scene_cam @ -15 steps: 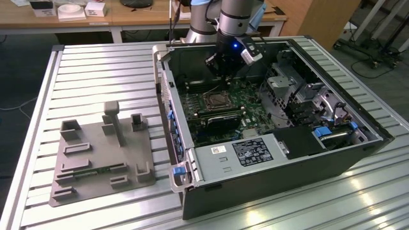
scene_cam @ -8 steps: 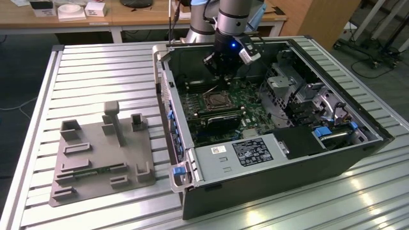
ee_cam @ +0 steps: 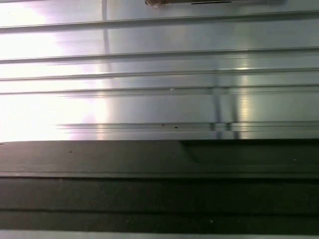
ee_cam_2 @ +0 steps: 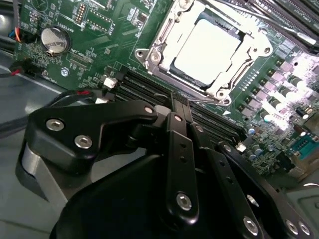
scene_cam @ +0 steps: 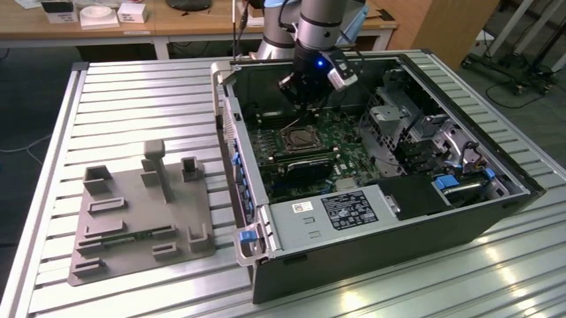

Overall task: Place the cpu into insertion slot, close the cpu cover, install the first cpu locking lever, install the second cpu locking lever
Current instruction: 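Install the first cpu locking lever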

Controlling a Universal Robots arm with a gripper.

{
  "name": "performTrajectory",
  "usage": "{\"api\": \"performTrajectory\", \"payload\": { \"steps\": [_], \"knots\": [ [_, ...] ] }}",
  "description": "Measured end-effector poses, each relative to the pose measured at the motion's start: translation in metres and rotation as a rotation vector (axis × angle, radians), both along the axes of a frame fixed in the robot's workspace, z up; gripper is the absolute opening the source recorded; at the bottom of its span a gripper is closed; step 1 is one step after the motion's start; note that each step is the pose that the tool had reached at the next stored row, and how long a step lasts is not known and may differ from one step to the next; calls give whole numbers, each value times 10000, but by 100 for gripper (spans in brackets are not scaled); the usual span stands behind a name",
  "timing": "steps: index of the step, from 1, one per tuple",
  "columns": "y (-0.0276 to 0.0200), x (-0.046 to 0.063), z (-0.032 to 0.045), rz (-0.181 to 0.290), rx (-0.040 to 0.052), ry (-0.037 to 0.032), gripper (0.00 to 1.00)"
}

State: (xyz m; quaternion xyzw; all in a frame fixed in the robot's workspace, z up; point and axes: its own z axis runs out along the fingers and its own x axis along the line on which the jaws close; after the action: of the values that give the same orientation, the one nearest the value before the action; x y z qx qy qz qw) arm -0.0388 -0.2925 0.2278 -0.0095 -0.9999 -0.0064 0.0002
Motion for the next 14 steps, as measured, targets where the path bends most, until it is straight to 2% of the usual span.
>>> {"api": "performTrajectory", "payload": {
  "steps": [4,8,9,14],
  "knots": [
    [-34,-18,0,-1,21,0,10],
    [-56,-38,0,0,258,-1,10],
    [-61,-41,0,0,290,0,10],
    [-70,-57,0,-1,336,0,10]
  ]
}}
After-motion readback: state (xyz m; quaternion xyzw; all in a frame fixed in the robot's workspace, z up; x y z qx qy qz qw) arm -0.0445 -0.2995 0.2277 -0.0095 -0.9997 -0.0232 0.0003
